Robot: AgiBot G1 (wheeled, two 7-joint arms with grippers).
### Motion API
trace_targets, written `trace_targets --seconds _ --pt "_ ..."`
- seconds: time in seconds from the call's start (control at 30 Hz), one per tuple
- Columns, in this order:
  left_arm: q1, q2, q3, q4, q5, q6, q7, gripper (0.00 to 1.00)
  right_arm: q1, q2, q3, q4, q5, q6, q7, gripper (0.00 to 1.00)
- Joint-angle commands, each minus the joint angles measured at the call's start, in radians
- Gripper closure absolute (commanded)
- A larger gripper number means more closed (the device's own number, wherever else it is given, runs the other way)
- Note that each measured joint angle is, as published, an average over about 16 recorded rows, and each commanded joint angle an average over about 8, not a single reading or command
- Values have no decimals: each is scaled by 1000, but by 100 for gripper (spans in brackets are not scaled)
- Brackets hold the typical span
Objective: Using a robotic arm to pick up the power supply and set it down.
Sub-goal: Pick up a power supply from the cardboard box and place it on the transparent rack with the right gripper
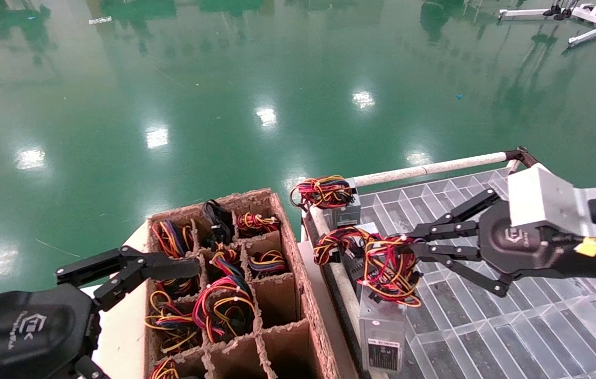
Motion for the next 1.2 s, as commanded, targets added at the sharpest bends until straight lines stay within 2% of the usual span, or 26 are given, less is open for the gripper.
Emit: trace_targets --seconds 0.03,0.57,1.2 --pt "0 0 0 0 0 0 0 0 7 -8 -13 -12 -3 0 -18 100" --pt "0 0 0 0 0 0 0 0 59 -107 -104 -143 -40 6 -161 100" --pt "0 0 0 0 0 0 0 0 70 -172 -156 -402 -19 9 -326 100"
